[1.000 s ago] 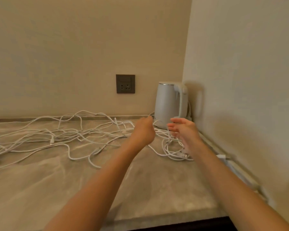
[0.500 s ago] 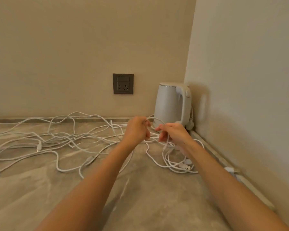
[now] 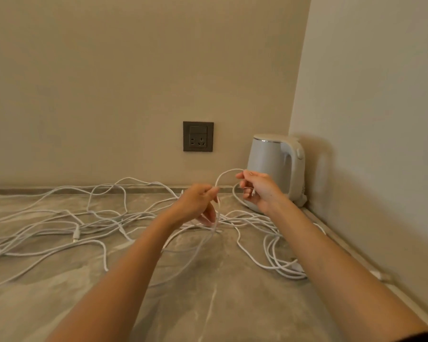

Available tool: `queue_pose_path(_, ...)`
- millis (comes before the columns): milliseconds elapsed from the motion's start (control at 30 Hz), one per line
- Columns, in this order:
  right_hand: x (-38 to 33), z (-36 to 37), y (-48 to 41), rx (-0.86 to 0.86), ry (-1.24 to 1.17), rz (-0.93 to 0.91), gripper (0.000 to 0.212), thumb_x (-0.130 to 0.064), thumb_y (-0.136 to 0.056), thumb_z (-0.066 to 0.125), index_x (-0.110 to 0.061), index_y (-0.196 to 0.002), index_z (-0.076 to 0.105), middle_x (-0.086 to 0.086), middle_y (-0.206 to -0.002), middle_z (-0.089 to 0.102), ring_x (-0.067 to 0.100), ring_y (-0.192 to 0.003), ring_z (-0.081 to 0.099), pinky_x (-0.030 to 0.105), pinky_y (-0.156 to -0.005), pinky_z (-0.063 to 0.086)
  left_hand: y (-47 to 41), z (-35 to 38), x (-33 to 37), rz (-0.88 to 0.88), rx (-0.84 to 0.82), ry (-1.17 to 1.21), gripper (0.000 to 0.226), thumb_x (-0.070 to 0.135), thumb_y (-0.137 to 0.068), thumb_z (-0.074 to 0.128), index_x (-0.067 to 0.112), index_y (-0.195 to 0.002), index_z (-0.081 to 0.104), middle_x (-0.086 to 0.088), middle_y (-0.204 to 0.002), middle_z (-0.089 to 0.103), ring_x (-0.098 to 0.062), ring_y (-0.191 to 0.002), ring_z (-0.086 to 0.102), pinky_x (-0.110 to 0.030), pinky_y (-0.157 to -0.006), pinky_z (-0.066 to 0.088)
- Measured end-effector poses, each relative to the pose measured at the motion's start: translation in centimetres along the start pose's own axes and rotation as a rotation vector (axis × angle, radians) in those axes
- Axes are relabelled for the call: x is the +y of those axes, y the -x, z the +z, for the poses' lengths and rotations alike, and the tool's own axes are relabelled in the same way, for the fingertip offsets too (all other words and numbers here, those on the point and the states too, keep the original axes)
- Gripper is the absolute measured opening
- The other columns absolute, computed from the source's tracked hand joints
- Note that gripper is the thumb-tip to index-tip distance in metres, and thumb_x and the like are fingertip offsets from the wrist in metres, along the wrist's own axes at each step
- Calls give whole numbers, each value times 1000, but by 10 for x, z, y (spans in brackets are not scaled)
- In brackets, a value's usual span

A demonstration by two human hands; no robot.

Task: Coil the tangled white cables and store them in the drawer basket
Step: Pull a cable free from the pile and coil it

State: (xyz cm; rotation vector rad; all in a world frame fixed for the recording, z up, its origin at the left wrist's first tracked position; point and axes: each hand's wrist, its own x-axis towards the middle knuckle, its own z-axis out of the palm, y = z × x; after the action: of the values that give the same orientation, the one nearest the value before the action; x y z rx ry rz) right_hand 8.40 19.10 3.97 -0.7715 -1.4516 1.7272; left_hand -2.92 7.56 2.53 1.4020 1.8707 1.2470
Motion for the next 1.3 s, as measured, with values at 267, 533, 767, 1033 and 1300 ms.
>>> queue_pose_path(267, 7, -16, 0, 254, 344, 44, 20, 4, -93, 47, 13, -102, 62, 8, -60, 49, 9, -38, 38, 13, -32, 29, 8, 8, -15, -104, -303, -383, 27, 27, -91, 56, 12, -70, 63, -1, -65, 59, -7, -52, 52, -15, -48, 43)
queue_pose_path(533, 0, -30, 5, 92, 417, 59, 22, 5, -95, 45, 3, -76, 57, 8, -59, 63, 10, -46, 51, 13, -41, 42, -1, 20, -5, -68, -5, -387, 19, 8, -90, 45, 6, -79, 61, -6, -76, 58, -21, -73, 59, -25, -64, 46)
queue_pose_path(767, -8, -25, -9, 96, 105, -118, 29, 14, -89, 43, 1, -66, 55, 9, -66, 55, 10, -49, 40, 12, -39, 32, -6, 21, 23, 18, -63, 181, 29, 24, -100, 38, 11, -81, 56, -4, -56, 51, -9, -41, 49, -19, -43, 43)
queue_pose_path(1033, -11, -8, -12, -467, -193, 232, 65, -49, -95, 25, -5, -56, 51, -2, -34, 29, 6, -25, 20, 12, -29, 15, -40, 3, 14, 264, 475, 4, 39, 29, -95, 48, 19, -57, 51, 3, -50, 39, -9, -47, 34, -23, -50, 28)
queue_pose_path(1300, 9, 36, -21, -1046, -596, 265, 80, -70, -85, 22, -7, -53, 58, -3, -30, 31, 9, -32, 18, 18, -36, 24, -56, 0, -15, 271, 362, 19, 15, 13, -91, 54, 8, -86, 67, -6, -74, 67, -8, -70, 58, -28, -67, 46)
